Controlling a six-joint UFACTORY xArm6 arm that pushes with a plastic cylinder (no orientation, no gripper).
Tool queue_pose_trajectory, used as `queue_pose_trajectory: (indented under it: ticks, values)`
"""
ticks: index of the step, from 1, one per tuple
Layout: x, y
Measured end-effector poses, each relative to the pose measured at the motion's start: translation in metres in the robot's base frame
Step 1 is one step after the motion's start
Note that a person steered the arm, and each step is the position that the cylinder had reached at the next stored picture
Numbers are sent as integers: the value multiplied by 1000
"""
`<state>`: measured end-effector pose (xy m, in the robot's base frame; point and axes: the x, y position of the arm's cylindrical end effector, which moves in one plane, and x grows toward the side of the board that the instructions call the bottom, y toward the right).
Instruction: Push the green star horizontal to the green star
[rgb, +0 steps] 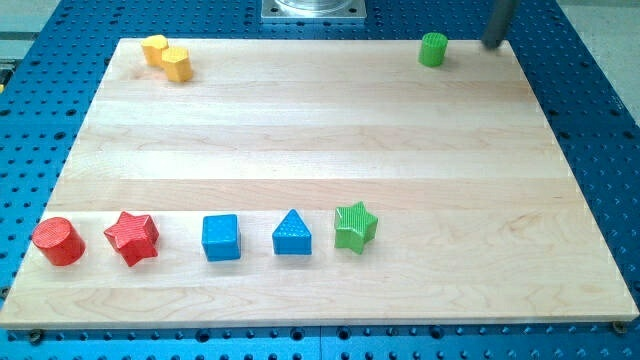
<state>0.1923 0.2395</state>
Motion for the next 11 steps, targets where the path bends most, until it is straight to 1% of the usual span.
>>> queue_pose_trajectory:
  ticks: [1,3,4,5,6,7,8,9,10,11]
  values:
    - [5,-75]
    - [171,-87]
    - [149,-73]
    - [133,-107]
    - [203,-125]
    - [258,-125]
    - [230,-144]
    - [271,-163]
    - [272,-156]
    - [271,-128]
